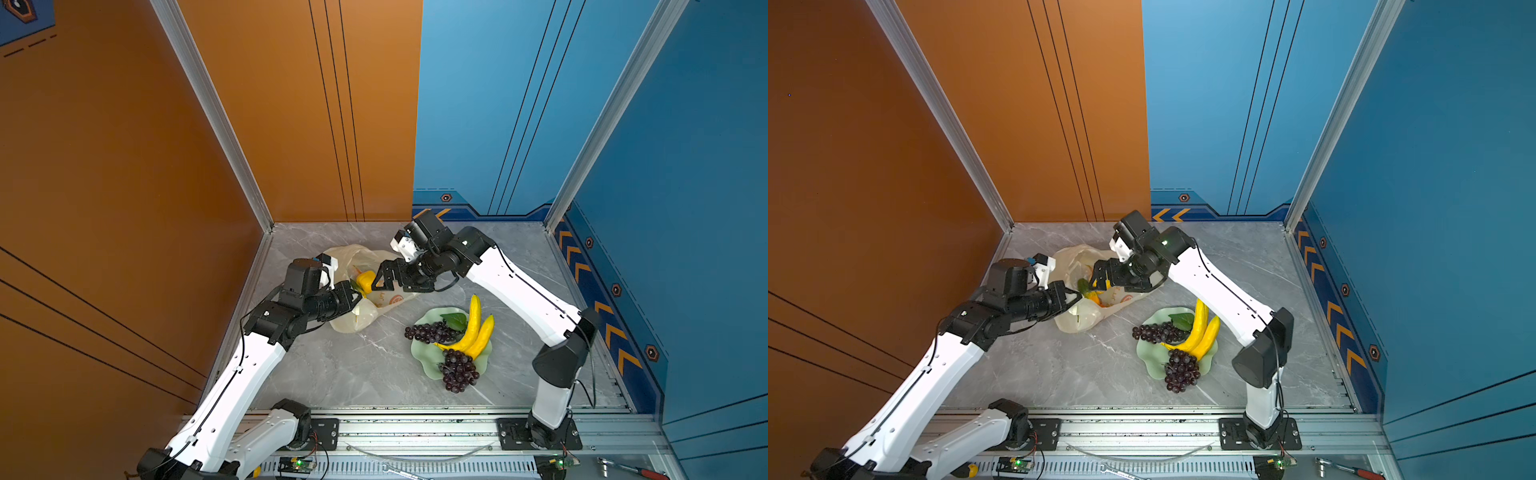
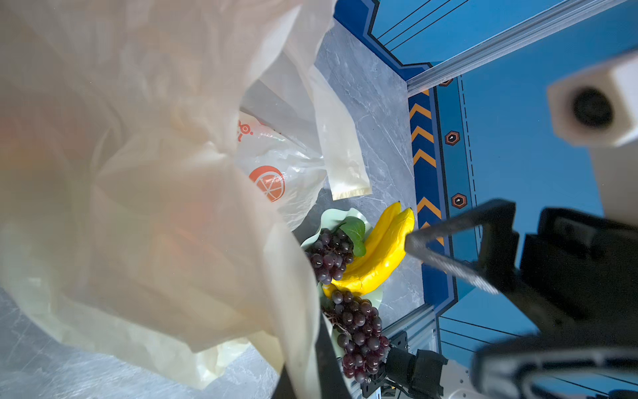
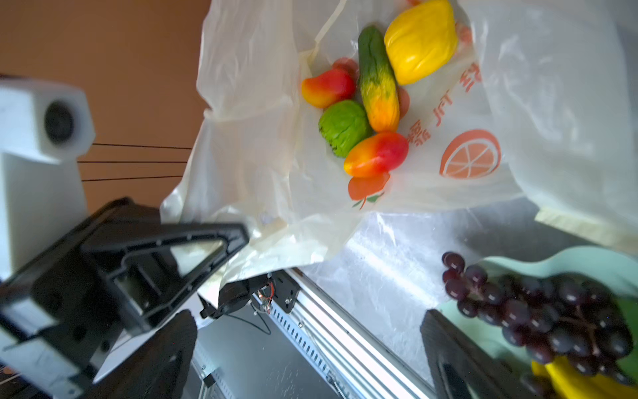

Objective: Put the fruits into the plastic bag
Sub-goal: 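Raise the right gripper out of the bag and move it over the plate, then lower the right gripper onto the grape bunch nearest the robot and close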

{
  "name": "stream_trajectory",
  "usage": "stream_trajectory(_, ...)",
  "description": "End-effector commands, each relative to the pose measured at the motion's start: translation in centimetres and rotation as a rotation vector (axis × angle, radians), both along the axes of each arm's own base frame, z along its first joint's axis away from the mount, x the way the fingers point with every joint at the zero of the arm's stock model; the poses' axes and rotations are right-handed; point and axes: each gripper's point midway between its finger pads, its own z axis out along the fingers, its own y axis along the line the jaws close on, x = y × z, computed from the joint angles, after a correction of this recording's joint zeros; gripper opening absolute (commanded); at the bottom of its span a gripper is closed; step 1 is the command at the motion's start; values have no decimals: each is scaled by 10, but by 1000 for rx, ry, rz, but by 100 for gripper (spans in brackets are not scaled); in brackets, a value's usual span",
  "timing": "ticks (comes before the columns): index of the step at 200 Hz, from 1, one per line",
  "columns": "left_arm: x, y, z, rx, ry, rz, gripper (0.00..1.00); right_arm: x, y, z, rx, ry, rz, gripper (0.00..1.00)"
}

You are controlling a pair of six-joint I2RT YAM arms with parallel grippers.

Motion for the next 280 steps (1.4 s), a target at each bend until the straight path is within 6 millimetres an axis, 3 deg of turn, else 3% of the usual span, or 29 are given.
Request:
stream_trajectory(1, -2, -3, 14, -12, -47, -27, 0, -17, -33, 1, -76, 7, -99, 100)
stream_trajectory(21, -3, -4, 15, -11, -49, -30, 0, -32, -72, -3, -209, -33, -143, 100)
stream_trajectory(64, -7, -6, 11, -6, -46, -40, 0, -79, -147, -53, -459, 27, -249, 100)
stream_trajectory(103, -10, -7, 14, -8, -56, -41, 0, -102, -188, -82, -470, 67, -400, 100)
stream_trajectory(109, -12, -7, 1, 2, -29, -43, 0, -105, -192, -87, -466, 78, -421, 100)
stream_trajectory(160, -16, -7, 3, 1, -40, -40, 0, -110, -197, -131, -336, 172, -548, 100)
stream_trajectory(219, -18, -7, 0, 4, -35, -37, 0, -99, -181, -161, -307, 236, -517, 99)
stream_trajectory(280, -14, -8, 0, 11, -33, -47, 0, -93, -178, -190, -306, 298, -529, 96)
